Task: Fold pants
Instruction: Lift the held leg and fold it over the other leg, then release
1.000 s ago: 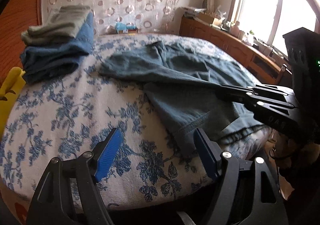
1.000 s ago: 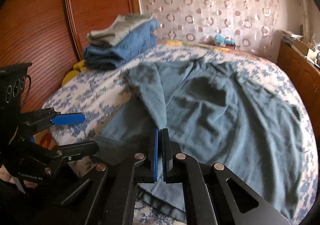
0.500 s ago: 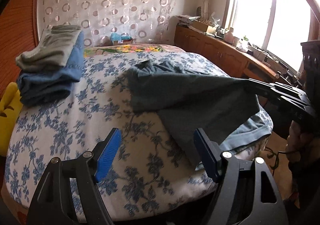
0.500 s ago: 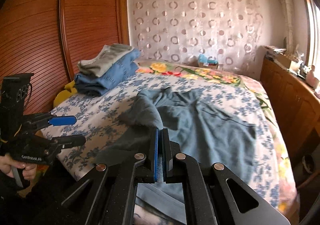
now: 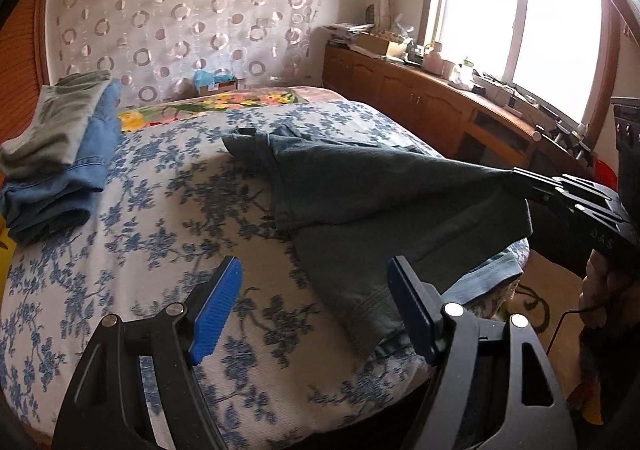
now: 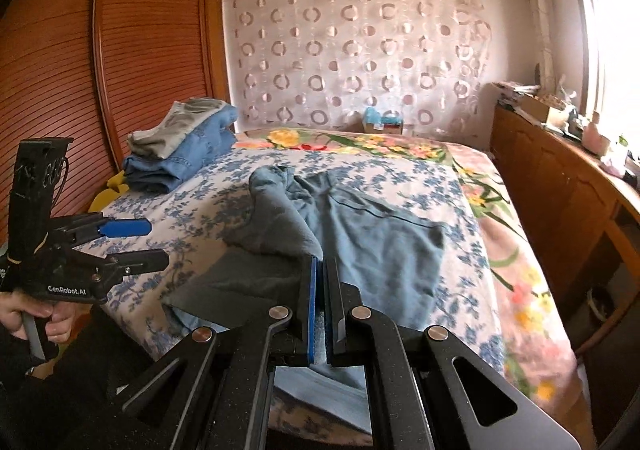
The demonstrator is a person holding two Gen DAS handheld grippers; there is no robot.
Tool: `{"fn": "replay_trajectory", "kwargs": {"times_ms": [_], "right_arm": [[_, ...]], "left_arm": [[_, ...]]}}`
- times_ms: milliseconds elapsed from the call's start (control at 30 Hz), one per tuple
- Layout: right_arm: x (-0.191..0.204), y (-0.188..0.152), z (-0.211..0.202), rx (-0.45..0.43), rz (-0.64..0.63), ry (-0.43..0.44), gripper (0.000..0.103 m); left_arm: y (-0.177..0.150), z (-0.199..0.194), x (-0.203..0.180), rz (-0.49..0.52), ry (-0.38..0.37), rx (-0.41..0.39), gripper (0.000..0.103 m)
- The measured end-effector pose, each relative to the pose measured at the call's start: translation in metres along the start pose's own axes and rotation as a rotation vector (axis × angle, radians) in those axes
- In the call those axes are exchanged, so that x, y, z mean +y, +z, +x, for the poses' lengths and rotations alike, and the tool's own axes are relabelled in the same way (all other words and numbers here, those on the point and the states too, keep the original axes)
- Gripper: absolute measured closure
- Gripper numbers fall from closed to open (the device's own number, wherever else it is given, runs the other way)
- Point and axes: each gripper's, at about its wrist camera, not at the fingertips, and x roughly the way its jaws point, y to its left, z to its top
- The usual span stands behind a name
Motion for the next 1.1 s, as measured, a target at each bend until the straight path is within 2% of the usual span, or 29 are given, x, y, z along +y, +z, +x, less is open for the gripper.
{"fn": "replay_trajectory", "kwargs": {"times_ms": [267,700,1100], "right_arm": [[-0.011,-0.01,-0.01,0.013,0.044,-0.033,0.1],[-0.028,-0.025,-0.013,0.076,0.131,-0.026,0.1],[-0.025,-0.023,-0.021,0.093,0.125,-0.042,0.1]], "left_arm": [[-0.002,0.016,-0.014,0.022,-0.001,0.027,0.027],[-0.012,0.025,-0.018,0.005,0.015,0.041,0.027],[-0.015,0.026,-0.02,-0.001,0.014,0.048,0.027]]}}
